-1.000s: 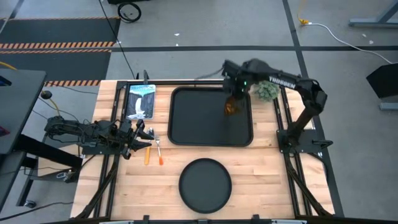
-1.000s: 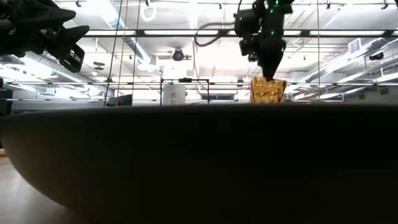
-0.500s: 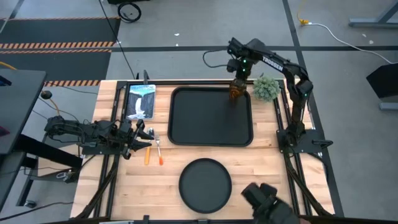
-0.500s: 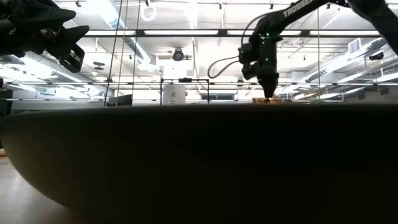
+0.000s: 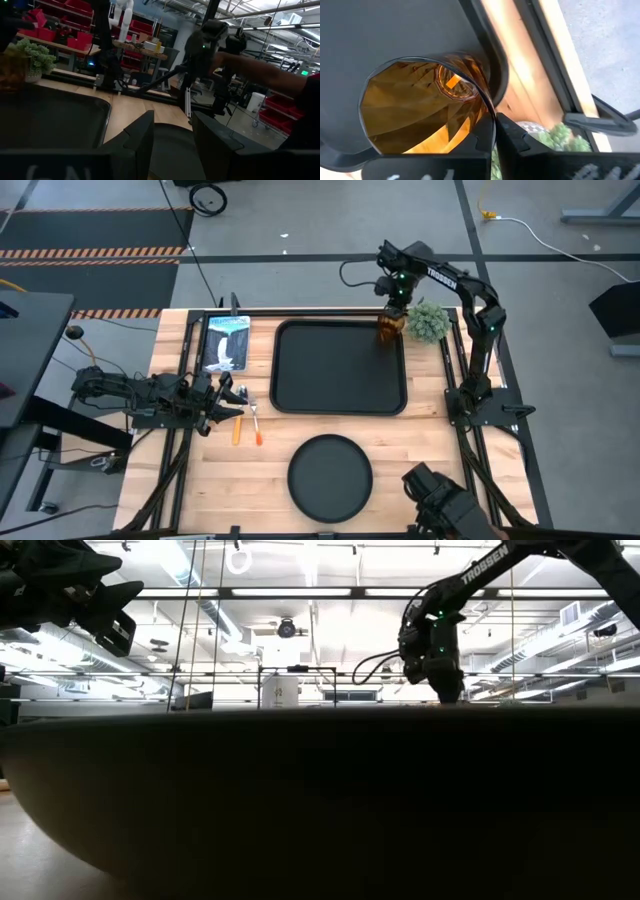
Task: Pick and place plate/cup/fork/spoon on tray
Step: Put the orange cup on the black tray, then put the black plate on the black tray below the orange cup
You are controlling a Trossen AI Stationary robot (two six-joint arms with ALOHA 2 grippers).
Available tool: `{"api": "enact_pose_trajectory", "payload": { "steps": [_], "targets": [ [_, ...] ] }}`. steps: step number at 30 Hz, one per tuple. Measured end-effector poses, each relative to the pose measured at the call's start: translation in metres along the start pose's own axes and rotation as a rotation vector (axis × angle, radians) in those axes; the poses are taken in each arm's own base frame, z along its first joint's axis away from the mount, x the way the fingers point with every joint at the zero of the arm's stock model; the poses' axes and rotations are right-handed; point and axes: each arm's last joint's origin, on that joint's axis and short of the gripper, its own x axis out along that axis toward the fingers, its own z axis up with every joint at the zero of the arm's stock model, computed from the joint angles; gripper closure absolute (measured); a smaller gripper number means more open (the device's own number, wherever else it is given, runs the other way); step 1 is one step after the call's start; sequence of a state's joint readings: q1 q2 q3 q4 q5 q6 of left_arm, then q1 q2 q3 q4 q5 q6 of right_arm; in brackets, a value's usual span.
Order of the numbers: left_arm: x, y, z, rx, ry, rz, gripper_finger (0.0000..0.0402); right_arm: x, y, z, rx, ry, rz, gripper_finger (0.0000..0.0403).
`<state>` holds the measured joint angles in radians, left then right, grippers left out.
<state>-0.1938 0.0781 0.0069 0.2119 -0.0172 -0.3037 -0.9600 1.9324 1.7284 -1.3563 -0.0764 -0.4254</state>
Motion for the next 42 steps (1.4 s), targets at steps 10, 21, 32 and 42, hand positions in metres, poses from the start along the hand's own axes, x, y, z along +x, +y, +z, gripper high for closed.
{"api": "enact_pose_trajectory", "payload": {
  "steps": [10, 21, 32, 42],
  "targets": [
    [0.000, 0.000, 0.000, 0.000, 0.000, 0.000, 0.0260, 0.005, 0.000, 0.000, -0.003, -0.006, 0.011, 0.0373],
    [0.000, 0.000, 0.000, 0.000, 0.000, 0.000, 0.0260, 0.004, 0.001, -0.001, 0.008, -0.002, 0.028, 0.0302],
    [0.000, 0.000, 0.000, 0.000, 0.000, 0.000, 0.0260, -0.026, 0.009, 0.003, 0.030, -0.024, 0.009, 0.0256],
    [0.000, 0.000, 0.000, 0.000, 0.000, 0.000, 0.0260, -0.033, 0.085, 0.040, -0.168, -0.173, -0.014, 0.0245]
  ]
}}
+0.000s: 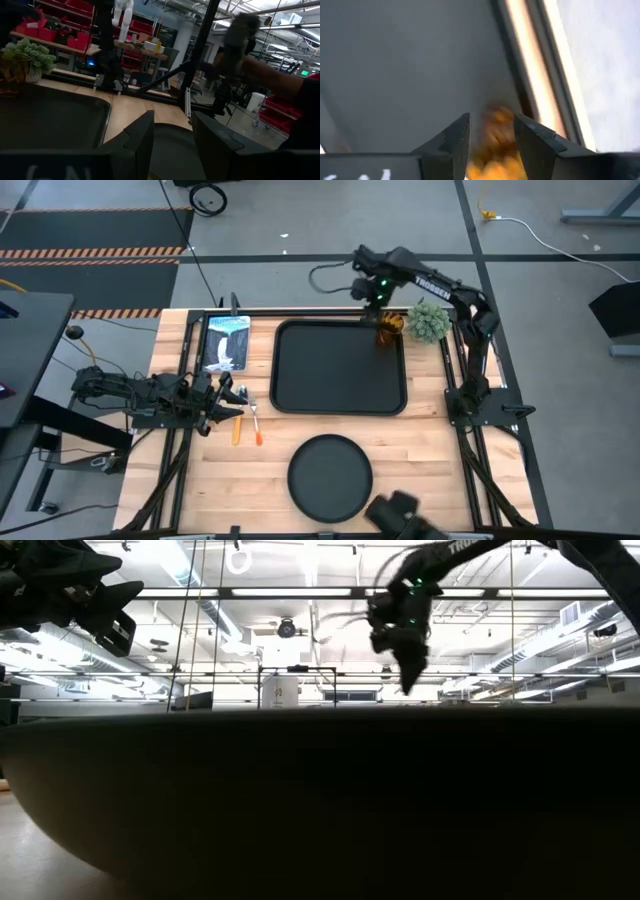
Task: Pick and place plate/cup/fork/spoon on tray
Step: Put the black plate on the black tray below the orange cup
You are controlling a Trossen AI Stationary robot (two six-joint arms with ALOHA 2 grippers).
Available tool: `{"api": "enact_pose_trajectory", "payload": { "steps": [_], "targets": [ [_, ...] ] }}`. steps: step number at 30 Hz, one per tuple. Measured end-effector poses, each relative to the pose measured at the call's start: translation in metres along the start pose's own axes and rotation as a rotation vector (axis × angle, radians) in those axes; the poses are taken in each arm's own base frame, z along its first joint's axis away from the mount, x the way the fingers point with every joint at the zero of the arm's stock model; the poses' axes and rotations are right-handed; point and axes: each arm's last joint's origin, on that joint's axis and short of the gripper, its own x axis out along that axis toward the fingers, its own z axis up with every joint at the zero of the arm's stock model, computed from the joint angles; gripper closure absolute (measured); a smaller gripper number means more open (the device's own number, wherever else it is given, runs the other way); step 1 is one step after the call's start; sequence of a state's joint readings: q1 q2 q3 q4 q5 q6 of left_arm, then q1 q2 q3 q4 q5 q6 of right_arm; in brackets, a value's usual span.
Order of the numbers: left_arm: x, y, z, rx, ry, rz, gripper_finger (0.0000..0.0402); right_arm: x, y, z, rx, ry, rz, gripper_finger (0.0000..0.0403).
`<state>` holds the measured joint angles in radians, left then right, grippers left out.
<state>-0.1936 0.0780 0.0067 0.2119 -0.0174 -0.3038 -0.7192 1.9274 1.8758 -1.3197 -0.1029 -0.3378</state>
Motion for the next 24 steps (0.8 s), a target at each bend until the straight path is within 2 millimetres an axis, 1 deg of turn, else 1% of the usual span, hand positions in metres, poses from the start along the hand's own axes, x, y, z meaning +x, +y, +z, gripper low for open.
{"api": "enact_pose_trajectory", "payload": {
  "steps": [3, 6, 11, 14, 18, 21, 24],
  "targets": [
    [0.000, 0.000, 0.000, 0.000, 0.000, 0.000, 0.0260, 0.010, 0.030, 0.014, -0.058, -0.059, 0.034, 0.0245],
    [0.000, 0.000, 0.000, 0.000, 0.000, 0.000, 0.0260, 0.021, 0.061, 0.024, -0.109, -0.097, 0.050, 0.0245],
    [0.000, 0.000, 0.000, 0.000, 0.000, 0.000, 0.0260, 0.037, 0.110, 0.025, -0.179, -0.067, 0.087, 0.0245],
    [0.000, 0.000, 0.000, 0.000, 0.000, 0.000, 0.0260, 0.046, 0.136, 0.021, -0.193, -0.026, 0.106, 0.0245],
    [0.000, 0.000, 0.000, 0.000, 0.000, 0.000, 0.0260, 0.048, 0.170, 0.009, -0.204, 0.000, 0.127, 0.0245],
    [0.000, 0.000, 0.000, 0.000, 0.000, 0.000, 0.0260, 0.045, 0.195, -0.005, -0.193, -0.028, 0.133, 0.0245],
    [0.000, 0.000, 0.000, 0.000, 0.000, 0.000, 0.0260, 0.044, 0.216, -0.023, -0.159, -0.102, 0.136, 0.0245]
  ]
}}
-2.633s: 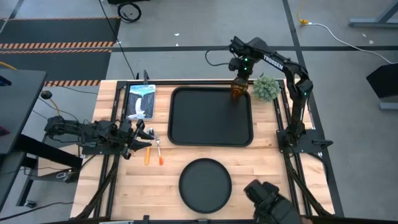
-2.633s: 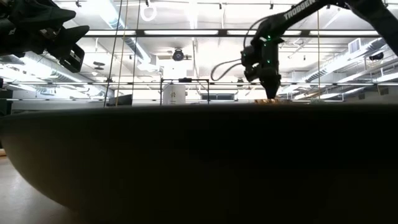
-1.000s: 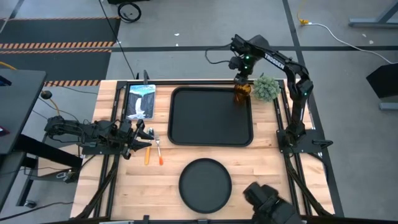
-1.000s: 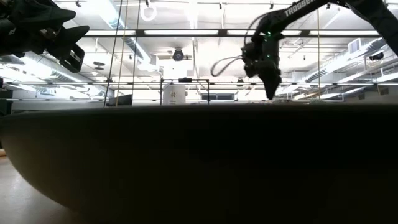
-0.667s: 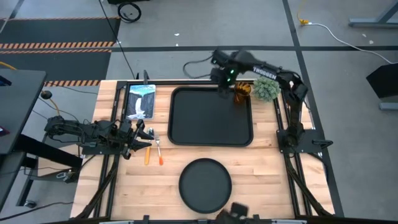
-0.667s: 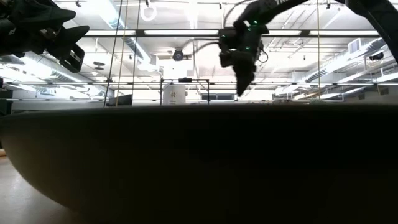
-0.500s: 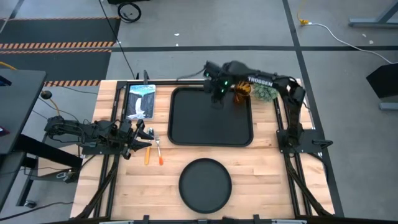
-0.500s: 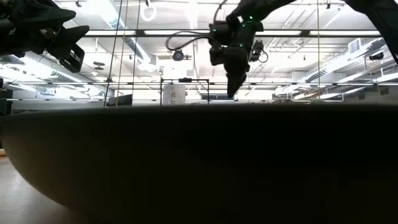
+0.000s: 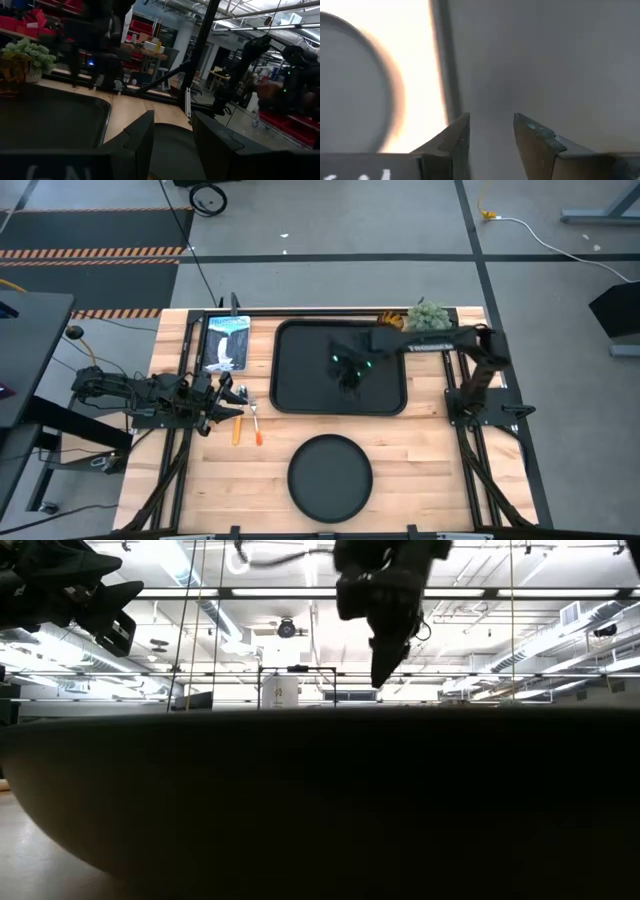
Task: Pick and place plate/cup/fork/spoon on tray
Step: Put the black plate on the black tray below the orange cup
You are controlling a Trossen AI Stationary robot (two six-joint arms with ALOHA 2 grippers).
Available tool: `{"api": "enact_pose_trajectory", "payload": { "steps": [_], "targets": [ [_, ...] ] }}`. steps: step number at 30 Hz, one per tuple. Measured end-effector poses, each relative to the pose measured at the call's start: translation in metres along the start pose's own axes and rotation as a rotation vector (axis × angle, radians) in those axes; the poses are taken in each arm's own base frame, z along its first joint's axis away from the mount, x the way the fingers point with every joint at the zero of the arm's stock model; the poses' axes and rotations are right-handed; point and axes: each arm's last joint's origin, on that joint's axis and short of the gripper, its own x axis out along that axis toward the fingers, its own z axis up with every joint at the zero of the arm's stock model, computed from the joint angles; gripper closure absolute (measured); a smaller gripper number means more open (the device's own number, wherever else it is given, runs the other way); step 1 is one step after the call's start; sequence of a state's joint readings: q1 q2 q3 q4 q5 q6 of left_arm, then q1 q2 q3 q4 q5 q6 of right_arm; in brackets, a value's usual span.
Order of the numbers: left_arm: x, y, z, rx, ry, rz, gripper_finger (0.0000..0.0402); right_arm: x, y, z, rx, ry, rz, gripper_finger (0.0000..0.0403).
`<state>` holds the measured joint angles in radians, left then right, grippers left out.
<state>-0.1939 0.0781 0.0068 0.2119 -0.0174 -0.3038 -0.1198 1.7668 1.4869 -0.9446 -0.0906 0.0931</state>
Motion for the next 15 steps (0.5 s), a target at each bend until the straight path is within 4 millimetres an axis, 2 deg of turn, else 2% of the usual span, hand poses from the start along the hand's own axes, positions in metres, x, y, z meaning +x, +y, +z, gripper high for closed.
{"api": "enact_pose_trajectory", "payload": {
  "steps": [8, 15],
  "targets": [
    [0.000, 0.000, 0.000, 0.000, 0.000, 0.000, 0.0260, 0.003, 0.050, -0.049, 0.166, -0.205, 0.031, 0.0245],
    [0.000, 0.000, 0.000, 0.000, 0.000, 0.000, 0.0260, 0.007, 0.086, -0.080, 0.235, -0.351, 0.061, 0.0245]
  ]
}}
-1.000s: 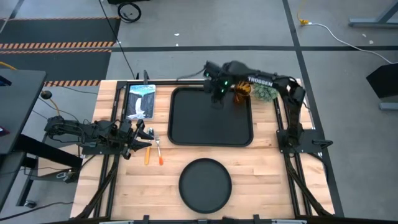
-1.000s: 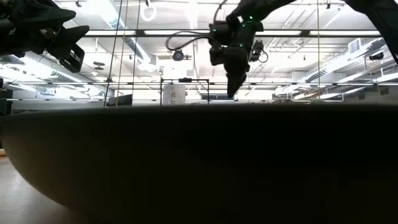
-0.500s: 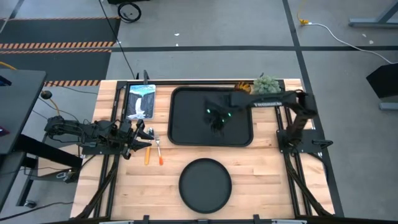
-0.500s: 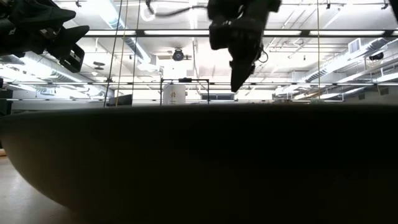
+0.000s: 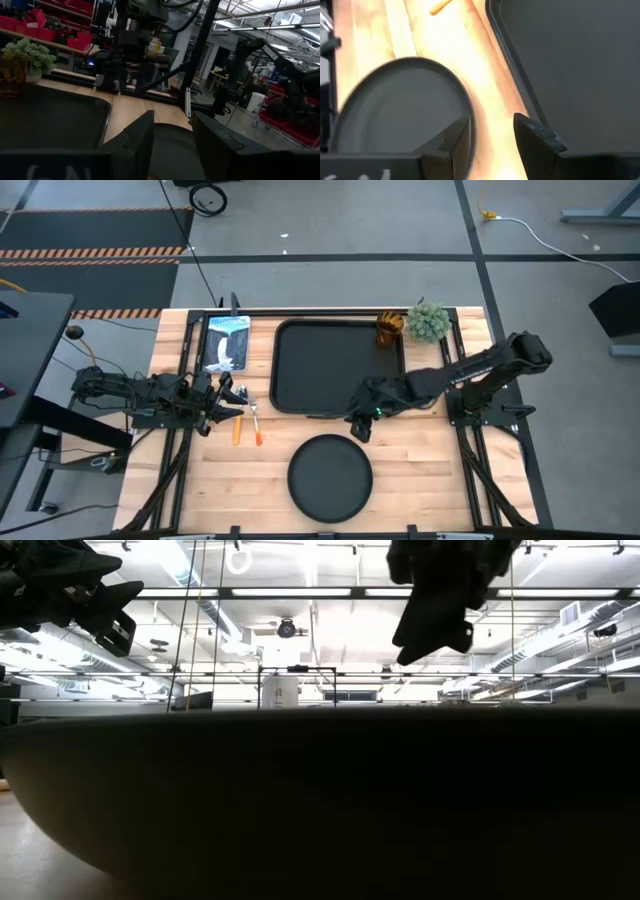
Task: Pick and place plate/cup/fork/spoon on tray
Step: Put the black plate on the black tray below the orange cup
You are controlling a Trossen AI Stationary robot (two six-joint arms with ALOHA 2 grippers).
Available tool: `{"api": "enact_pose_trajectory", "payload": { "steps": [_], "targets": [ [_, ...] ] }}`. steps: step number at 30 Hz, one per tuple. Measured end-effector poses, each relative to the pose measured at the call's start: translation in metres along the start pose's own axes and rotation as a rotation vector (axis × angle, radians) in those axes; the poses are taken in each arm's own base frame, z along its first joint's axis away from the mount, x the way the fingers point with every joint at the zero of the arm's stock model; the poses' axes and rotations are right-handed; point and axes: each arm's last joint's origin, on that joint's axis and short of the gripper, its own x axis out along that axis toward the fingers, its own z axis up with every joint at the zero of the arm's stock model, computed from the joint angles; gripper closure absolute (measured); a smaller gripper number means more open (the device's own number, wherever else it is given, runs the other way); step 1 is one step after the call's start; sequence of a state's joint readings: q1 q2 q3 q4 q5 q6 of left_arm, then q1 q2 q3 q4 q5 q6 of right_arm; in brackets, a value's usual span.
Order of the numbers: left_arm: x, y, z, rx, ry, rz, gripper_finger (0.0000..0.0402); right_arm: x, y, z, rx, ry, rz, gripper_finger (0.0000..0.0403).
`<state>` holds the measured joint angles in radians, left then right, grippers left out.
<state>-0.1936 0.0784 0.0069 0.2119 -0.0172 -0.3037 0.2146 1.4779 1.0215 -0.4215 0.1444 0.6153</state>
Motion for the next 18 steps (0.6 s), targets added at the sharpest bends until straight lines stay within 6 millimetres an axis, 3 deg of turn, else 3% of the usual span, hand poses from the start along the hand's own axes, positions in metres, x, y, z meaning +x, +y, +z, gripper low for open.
{"api": "enact_pose_trajectory", "payload": {
  "steps": [9, 18],
  "targets": [
    [0.000, 0.000, 0.000, 0.000, 0.000, 0.000, 0.0260, 0.003, 0.031, -0.040, 0.140, -0.011, 0.060, 0.0245],
    [0.000, 0.000, 0.000, -0.001, 0.000, 0.000, 0.0260, -0.004, 0.058, -0.067, 0.199, 0.022, 0.101, 0.0245]
  ]
}}
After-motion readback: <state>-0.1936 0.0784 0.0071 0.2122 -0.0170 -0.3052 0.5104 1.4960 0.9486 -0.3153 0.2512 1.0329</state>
